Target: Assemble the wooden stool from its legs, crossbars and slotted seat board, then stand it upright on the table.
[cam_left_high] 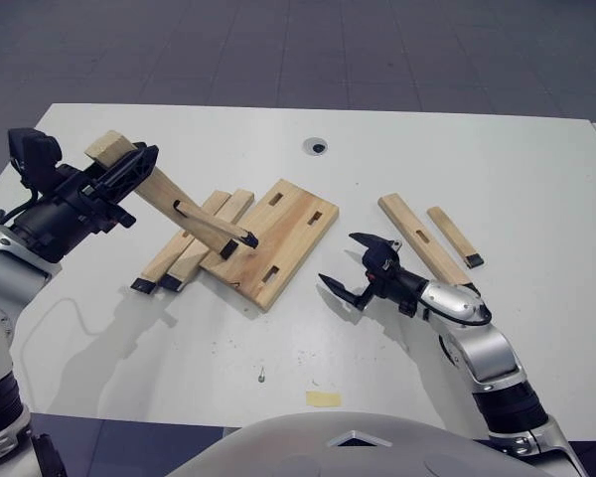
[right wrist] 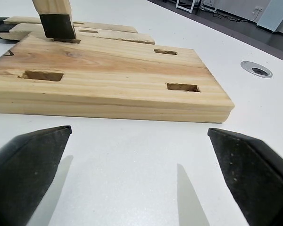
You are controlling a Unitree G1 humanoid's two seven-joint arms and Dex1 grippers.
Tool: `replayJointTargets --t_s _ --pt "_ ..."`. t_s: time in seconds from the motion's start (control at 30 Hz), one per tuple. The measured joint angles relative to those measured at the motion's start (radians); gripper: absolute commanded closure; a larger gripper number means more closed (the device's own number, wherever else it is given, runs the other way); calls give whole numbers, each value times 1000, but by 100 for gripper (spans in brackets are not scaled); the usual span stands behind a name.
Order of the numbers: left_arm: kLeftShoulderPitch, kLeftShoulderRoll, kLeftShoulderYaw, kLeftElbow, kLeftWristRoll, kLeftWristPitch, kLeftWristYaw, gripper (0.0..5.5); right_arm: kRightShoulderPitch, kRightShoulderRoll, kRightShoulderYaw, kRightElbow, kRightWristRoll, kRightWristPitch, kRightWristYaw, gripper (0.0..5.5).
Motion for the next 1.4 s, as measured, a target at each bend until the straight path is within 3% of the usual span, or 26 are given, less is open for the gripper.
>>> replayJointTargets --t_s 0.77,0.97,1.13,1.4 --pt "-50 -14 -73 49 129 -45 -63 446 21 20 17 -8 -5 9 -29 10" --pt "-21 -12 -148 -25 221 -92 -48 446 21 21 18 -8 -9 8 -35 10" --pt "33 -82 -205 -87 288 -183 45 442 17 24 18 -1 -11 4 -38 10" --pt "76 -328 -311 -196 318 -192 347 446 11 30 18 12 -21 -3 -45 10"
